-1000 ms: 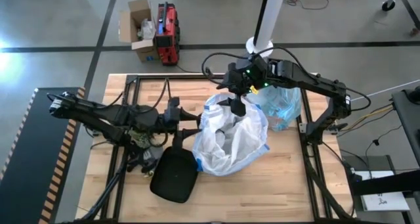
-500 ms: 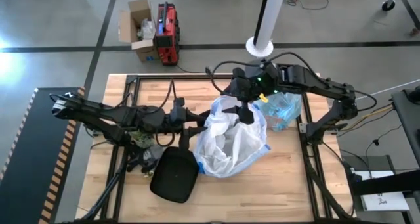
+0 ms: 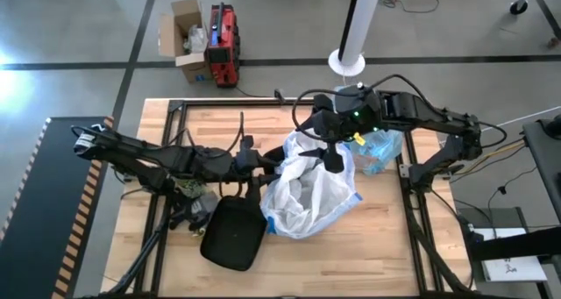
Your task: Place trash/remove bag and relplace
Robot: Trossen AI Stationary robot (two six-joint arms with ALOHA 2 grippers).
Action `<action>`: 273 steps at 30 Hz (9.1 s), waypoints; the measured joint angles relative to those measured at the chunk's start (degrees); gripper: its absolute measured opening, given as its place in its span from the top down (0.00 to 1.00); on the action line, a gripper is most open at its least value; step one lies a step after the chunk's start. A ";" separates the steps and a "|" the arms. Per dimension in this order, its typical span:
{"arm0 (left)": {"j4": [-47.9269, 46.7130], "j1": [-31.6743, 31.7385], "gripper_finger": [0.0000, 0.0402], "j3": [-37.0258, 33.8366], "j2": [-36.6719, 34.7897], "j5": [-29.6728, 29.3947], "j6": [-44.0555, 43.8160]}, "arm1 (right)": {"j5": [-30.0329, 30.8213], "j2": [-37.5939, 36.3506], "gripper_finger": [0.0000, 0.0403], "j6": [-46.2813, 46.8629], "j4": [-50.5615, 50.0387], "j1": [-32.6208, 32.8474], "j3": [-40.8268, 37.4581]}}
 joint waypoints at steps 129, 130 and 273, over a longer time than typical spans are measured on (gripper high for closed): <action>-0.62 23.54 1.00 -1.00 -4.43 45.96 24.71 | 26.69 5.93 0.35 1.13 -2.78 15.61 -0.19; -2.03 23.54 1.00 -1.00 -5.50 45.90 25.29 | 28.14 5.32 0.35 1.58 -3.63 16.16 -0.17; 10.25 11.07 0.31 -11.06 -14.84 24.80 8.91 | 47.66 2.43 0.23 29.19 -11.27 39.40 -5.05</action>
